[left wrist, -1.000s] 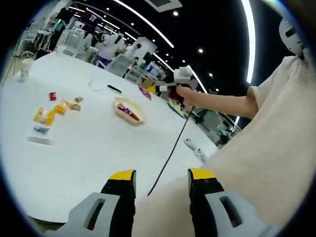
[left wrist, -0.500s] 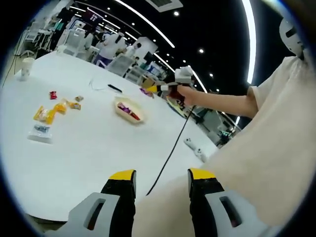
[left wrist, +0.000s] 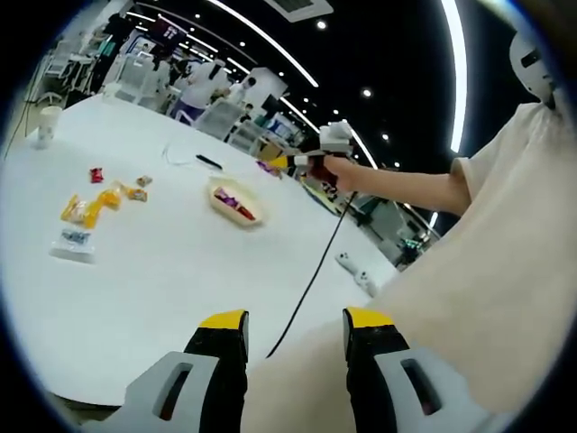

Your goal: Place the target food into the container with the food tongs after gripping and lifting it, then release it inside without dropping or visibly crushing the food.

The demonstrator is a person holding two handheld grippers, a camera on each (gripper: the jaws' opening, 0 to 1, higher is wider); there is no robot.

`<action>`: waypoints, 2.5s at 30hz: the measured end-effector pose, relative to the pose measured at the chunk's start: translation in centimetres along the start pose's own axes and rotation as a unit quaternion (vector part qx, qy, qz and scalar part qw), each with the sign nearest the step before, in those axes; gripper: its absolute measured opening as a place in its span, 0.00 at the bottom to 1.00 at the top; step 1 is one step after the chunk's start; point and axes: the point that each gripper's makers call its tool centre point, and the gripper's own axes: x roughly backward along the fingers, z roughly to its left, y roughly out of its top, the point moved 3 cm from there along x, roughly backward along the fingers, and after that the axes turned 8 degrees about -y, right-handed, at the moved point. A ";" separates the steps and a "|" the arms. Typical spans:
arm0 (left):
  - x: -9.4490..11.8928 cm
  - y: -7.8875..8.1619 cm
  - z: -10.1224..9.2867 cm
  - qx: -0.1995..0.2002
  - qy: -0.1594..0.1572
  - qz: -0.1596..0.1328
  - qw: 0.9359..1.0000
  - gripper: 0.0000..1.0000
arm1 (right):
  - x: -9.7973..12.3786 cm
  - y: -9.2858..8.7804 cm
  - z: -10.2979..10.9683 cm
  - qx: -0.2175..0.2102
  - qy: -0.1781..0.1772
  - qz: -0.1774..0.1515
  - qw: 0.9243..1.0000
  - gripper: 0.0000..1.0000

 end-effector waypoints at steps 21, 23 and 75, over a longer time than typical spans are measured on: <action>-0.1 -0.1 -0.1 0.001 -0.001 0.000 1.000 0.41 | -0.3 -0.2 -1.1 0.002 -0.008 0.005 1.000 0.22; -0.1 -0.2 0.0 0.002 -0.001 0.000 1.000 0.41 | -0.5 -0.1 -1.4 0.001 -0.009 0.004 1.000 0.22; 0.8 -0.4 0.3 0.011 0.010 -0.013 1.000 0.41 | -1.6 1.1 3.2 0.015 0.032 0.007 0.999 0.25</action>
